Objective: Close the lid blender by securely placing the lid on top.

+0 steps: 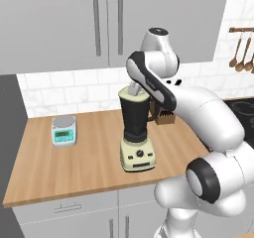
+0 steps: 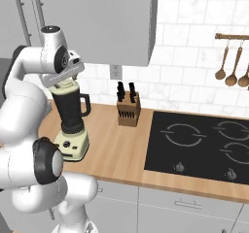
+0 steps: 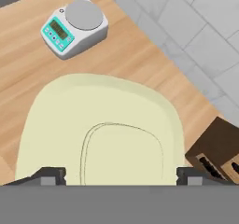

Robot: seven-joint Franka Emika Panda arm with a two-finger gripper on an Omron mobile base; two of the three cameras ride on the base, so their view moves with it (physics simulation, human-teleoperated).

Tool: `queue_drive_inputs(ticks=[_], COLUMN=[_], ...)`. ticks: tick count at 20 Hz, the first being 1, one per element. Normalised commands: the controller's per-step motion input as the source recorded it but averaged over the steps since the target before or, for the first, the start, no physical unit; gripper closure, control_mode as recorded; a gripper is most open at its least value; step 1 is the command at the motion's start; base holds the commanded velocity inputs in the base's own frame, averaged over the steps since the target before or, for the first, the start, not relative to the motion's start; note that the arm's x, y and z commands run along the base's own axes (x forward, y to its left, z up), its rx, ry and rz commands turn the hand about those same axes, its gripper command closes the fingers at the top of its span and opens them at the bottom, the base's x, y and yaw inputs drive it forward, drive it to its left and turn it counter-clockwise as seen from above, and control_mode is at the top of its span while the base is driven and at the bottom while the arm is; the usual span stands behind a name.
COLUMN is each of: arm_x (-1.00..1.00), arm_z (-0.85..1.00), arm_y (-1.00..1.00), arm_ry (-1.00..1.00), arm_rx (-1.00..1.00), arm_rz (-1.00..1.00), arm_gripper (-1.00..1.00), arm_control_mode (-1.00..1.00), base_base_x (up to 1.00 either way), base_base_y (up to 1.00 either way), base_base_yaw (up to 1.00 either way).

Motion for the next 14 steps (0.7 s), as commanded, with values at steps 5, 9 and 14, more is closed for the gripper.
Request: queue_drive_inputs(ticks=[5, 9, 14], arm_x=[-0.53, -0.97, -1.0], arm_z=[0.18, 0.02, -0.36], arm_y=[-0.12, -0.68, -1.0], arm_ry=[-0.27, -0.32, -0.29], arm_rx=[0.12, 0.19, 0.16], arm_rz=[-0.01, 0.0, 0.0], arm_gripper=[-1.0, -1.0, -1.0], arm_control_mode=[-1.0, -1.0, -1.0], base_base_x=[0.0, 0.0, 0.0], base_base_y=[0.0, 0.0, 0.0], base_base_yaw=[0.0, 0.0, 0.0])
